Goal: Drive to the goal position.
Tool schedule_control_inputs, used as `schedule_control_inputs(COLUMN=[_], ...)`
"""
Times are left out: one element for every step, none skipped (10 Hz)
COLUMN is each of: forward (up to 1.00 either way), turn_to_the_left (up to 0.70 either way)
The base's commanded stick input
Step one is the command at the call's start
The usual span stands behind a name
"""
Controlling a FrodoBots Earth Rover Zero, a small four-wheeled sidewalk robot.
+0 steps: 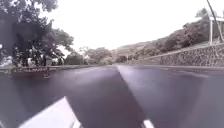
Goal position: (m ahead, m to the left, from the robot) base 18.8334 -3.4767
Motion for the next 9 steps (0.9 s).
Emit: schedule_control_inputs(forward=[0.70,0.70,0.70,0.70,0.70,0.70,0.70,0.70,0.70], turn_to_the_left=[0.00,0.00,0.00,0.00,0.00,0.00,0.00,0.00,0.00])
